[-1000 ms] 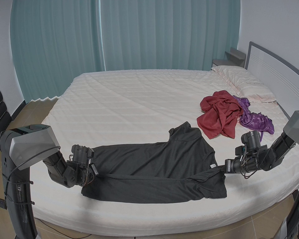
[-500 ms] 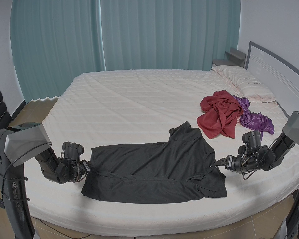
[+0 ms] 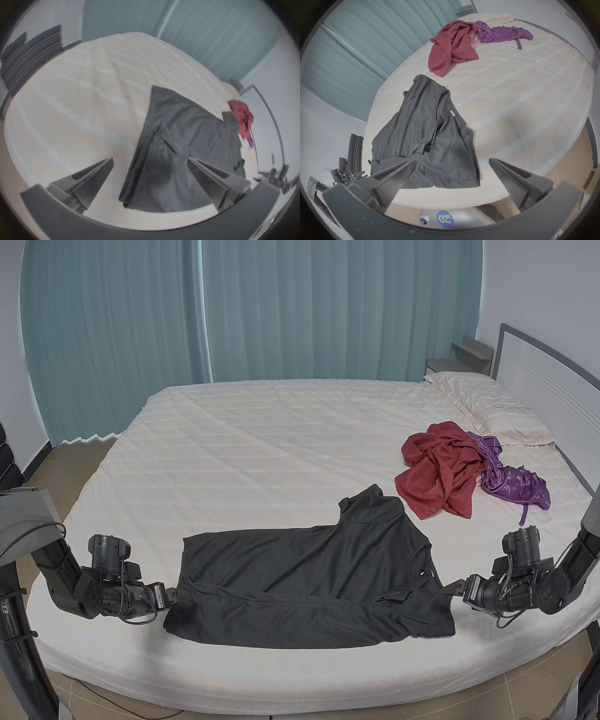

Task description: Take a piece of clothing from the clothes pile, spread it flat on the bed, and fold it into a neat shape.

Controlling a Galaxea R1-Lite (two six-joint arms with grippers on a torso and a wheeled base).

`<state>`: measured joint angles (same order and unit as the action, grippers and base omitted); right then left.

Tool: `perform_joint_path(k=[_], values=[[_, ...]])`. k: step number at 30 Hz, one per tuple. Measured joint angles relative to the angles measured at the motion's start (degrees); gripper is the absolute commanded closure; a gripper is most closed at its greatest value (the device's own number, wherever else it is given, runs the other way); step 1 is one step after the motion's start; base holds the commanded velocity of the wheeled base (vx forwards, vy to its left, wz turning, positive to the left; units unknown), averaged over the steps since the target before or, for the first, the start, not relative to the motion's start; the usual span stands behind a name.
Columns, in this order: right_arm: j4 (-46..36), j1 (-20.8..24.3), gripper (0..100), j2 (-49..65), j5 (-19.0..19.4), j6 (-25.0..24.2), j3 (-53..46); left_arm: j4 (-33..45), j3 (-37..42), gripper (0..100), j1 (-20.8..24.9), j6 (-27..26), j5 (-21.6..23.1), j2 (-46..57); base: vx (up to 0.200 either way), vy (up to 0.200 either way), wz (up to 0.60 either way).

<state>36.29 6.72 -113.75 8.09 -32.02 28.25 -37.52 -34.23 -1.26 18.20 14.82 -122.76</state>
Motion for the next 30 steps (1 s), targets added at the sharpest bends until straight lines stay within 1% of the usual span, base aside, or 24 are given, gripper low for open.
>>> perform_joint_path(k=[3, 5, 7, 9, 10, 14, 23, 25, 30], values=[[4.62, 0.74, 0, 0.57, 0.28, -0.24, -4.24, -0.11, 0.8, 0, -0.61, -3.45, 1.43, -0.09, 0.0, 0.0, 0.0], [6.6, 1.4, 0, 0.79, 1.26, -0.43, -6.31, -0.13, 0.99, 0, -0.83, -5.75, 1.87, -0.54, 0.0, 0.0, 0.0], [7.56, 1.9, 0, 0.91, 2.63, -0.6, -7.69, -0.18, 1.13, 0, -0.98, -7.23, 2.12, -1.17, 0.0, 0.0, 0.0], [7.89, 2.21, 0, 1.02, 3.18, -0.62, -8.51, -0.16, 1.35, 0, -1.05, -8.19, 2.19, -1.91, 0.0, 0.0, 0.0], [7.96, 2.29, 0, 1.02, 3.25, -0.62, -8.7, -0.16, 1.41, 100, -1.08, -8.57, 2.17, -2.21, 0.0, 0.0, 0.0], [8.0, 2.6, 0, 1.1, 3.32, -0.6, -9.2, -0.18, 1.51, 100, -1.22, -12.62, 1.97, -3.71, 0.0, 0.0, 0.0], [8.24, 2.71, 0, 1.21, 3.39, -0.65, -10.09, 0.49, 5.66, 100, -1.61, -15.47, 1.87, -3.34, 0.0, 0.0, 0.0], [8.24, 2.71, 0, 1.23, 3.4, -0.6, -10.25, 1.27, 7.01, 100, -1.83, -16.68, 1.84, -2.38, 0.0, 0.0, 0.0], [8.24, 2.78, 0, 1.23, 3.5, -0.4, -10.64, 6.33, 9.2, 100, -2.18, -19.32, 1.79, 0.55, 0.0, 0.0, 0.0]])
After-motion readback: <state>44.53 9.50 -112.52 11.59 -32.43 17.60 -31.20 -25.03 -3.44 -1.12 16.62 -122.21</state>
